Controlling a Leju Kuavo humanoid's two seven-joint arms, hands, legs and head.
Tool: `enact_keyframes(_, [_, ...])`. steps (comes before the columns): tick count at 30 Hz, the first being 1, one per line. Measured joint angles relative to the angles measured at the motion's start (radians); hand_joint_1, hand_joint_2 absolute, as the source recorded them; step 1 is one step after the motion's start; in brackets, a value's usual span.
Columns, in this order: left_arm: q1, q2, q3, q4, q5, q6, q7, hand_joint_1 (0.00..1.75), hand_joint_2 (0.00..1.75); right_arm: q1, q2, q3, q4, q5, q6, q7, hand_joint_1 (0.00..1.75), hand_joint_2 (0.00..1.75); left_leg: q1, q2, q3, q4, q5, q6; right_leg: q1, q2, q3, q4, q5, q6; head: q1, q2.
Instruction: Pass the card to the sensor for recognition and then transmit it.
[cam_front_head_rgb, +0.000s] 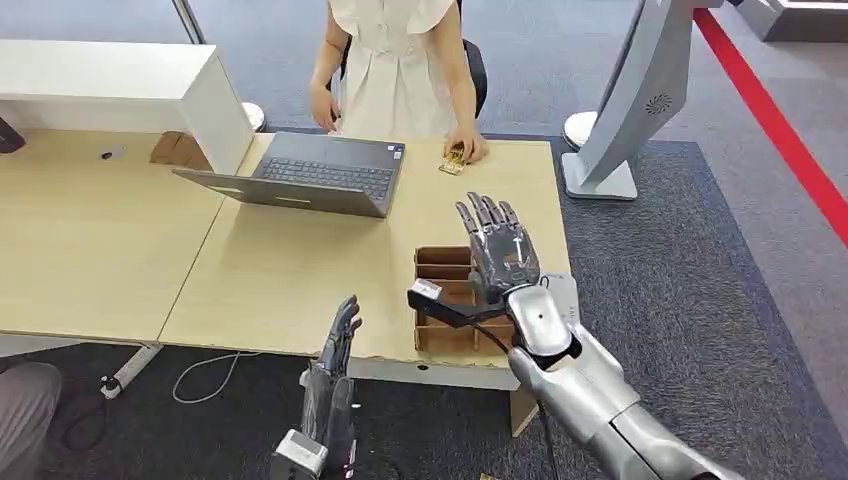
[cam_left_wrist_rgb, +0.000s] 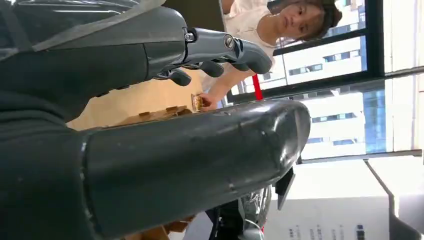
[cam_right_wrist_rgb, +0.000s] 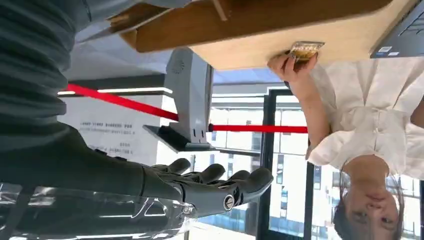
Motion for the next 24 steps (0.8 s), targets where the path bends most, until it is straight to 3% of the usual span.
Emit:
enact_keyframes(17, [0.041,-0.009,0.055,0.0,-0.03,0.0,0.001,0.0,0.0,0.0,-0.026,0.006,-0.082,0.003,-0.006,-0.011,0.0,1.75,0.0,0.0,0.0,0.0,0.0,0.0,0.0,0.0,0.0,0.0,0.0,0.0,0.0,0.0])
enact_keyframes(24, [0.055,-0.016,0.076,0.0,-0.048,0.0,-0.002,0.0,0.0,0.0,-0.024,0.01,-0.084,-0.026,-0.04,-0.043,0.0,1.75,0.0,0.0,0.0,0.0,0.0,0.0,0.0,0.0,0.0,0.0,0.0,0.0,0.0,0.0])
